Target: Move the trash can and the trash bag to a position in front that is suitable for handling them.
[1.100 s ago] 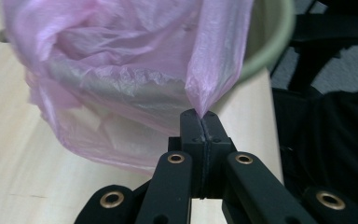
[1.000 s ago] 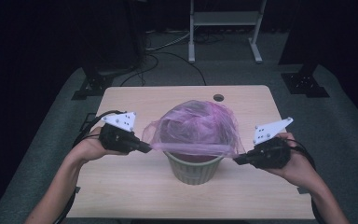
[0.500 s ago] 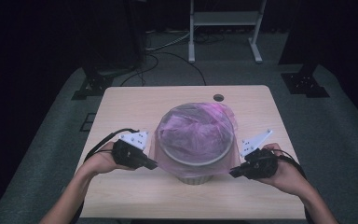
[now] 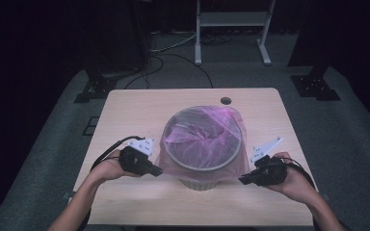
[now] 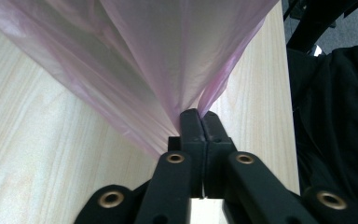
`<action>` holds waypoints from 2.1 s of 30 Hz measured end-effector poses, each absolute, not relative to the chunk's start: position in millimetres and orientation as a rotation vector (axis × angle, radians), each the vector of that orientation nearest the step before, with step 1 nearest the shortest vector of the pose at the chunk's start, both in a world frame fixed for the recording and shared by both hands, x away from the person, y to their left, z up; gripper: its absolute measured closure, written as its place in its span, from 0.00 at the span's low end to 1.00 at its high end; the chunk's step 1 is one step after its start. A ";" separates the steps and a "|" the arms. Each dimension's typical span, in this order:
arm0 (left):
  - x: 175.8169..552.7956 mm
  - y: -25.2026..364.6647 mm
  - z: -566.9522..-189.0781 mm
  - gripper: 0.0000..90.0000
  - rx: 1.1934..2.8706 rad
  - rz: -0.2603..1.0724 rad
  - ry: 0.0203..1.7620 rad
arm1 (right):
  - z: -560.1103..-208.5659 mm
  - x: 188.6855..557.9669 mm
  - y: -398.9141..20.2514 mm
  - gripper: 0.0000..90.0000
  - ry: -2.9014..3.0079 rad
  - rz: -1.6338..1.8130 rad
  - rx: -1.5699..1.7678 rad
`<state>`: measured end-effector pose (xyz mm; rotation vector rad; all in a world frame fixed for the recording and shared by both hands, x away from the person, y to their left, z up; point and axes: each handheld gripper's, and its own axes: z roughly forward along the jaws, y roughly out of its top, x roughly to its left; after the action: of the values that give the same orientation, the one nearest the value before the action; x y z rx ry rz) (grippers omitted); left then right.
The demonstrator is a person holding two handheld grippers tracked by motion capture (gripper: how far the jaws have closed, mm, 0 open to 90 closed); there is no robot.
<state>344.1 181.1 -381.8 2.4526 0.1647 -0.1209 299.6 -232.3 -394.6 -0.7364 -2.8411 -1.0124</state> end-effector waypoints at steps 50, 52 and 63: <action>342.7 155.6 -349.6 1.00 2.357 0.056 0.215 | -367.1 297.4 -222.6 1.00 -2.852 -1.381 -0.859; 343.1 156.6 -354.0 1.00 2.358 0.049 0.222 | -369.8 297.4 -222.7 1.00 -2.855 -1.362 -0.854; 342.8 165.2 -357.8 0.81 2.345 0.005 0.252 | -375.3 292.3 -230.0 0.82 -2.817 -1.279 -0.819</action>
<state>342.8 165.2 -357.8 2.3450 0.2521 0.0046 292.3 -230.0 -375.3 -0.8194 -2.8168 -1.2795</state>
